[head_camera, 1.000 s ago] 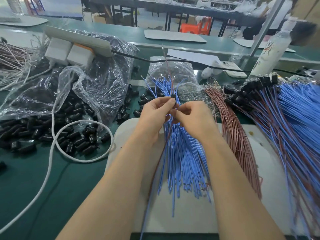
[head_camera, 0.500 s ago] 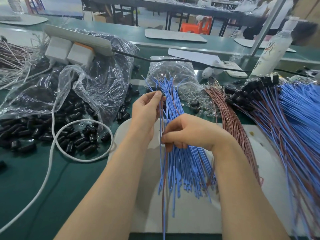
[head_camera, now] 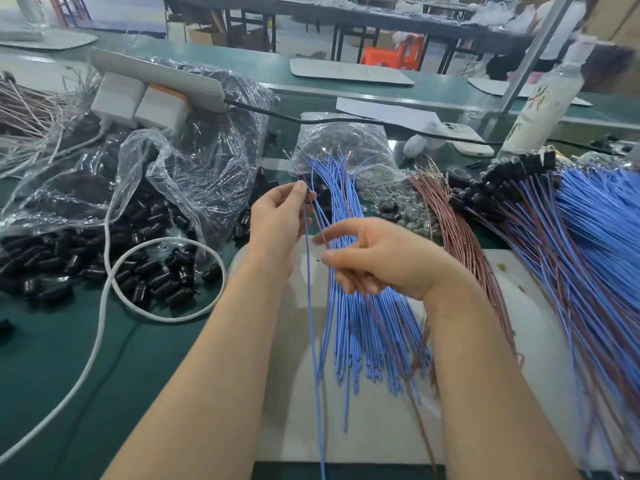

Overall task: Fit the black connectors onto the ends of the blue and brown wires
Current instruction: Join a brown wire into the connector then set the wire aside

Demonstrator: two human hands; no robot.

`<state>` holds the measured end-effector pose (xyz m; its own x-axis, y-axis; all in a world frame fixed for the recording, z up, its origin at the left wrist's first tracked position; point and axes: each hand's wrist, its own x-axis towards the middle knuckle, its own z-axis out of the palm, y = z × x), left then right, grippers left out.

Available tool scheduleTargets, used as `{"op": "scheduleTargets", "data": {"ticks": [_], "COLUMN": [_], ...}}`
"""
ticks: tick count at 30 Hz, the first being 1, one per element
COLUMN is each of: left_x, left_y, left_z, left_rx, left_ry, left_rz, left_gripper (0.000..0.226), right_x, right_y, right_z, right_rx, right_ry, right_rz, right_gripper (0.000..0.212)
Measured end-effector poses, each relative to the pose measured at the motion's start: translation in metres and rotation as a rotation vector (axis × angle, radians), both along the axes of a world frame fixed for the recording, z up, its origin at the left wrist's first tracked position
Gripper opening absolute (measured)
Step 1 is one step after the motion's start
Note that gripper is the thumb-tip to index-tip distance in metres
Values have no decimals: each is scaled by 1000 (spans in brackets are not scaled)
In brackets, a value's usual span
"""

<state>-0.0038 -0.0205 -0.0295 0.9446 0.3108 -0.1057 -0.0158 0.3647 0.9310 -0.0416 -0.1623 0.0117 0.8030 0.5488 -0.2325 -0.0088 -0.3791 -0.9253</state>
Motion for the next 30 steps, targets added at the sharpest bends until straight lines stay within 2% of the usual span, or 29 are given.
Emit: {"op": "scheduleTargets", "data": {"ticks": [3,5,9,12,15,19,30], "left_x": [-1,-2,-5,-6,-6,-6,-7], "left_y": [-4,-7,-16,-22,-23,-21,-20], "left_z": [2,3,1,-2,-3,-3,-3], "left_rx": [-36,-33,65,196,230,173,161], "left_ry": [-22,-41,-93,-140,-162,-193,-263], "left_rz": [-26,-47,-165,-214,-211,-173,-106], "left_gripper": [12,12,9,6,6,7,11], "right_x": [-3,-1,13,18,19,19,15], "right_y": [5,8,9,9,7,8,11], "right_z": [-3,-5,-13,-18,-20,-22,-22], "right_rx": [-253,-291,-76,-8,-36,13,47], "right_ry": [-60,-102,-207,-257,-275,-221,-95], "right_rz": [118,58,-377,-505,-524,-511,-377], "right_gripper": [16,17,25,25,24,19,17]}}
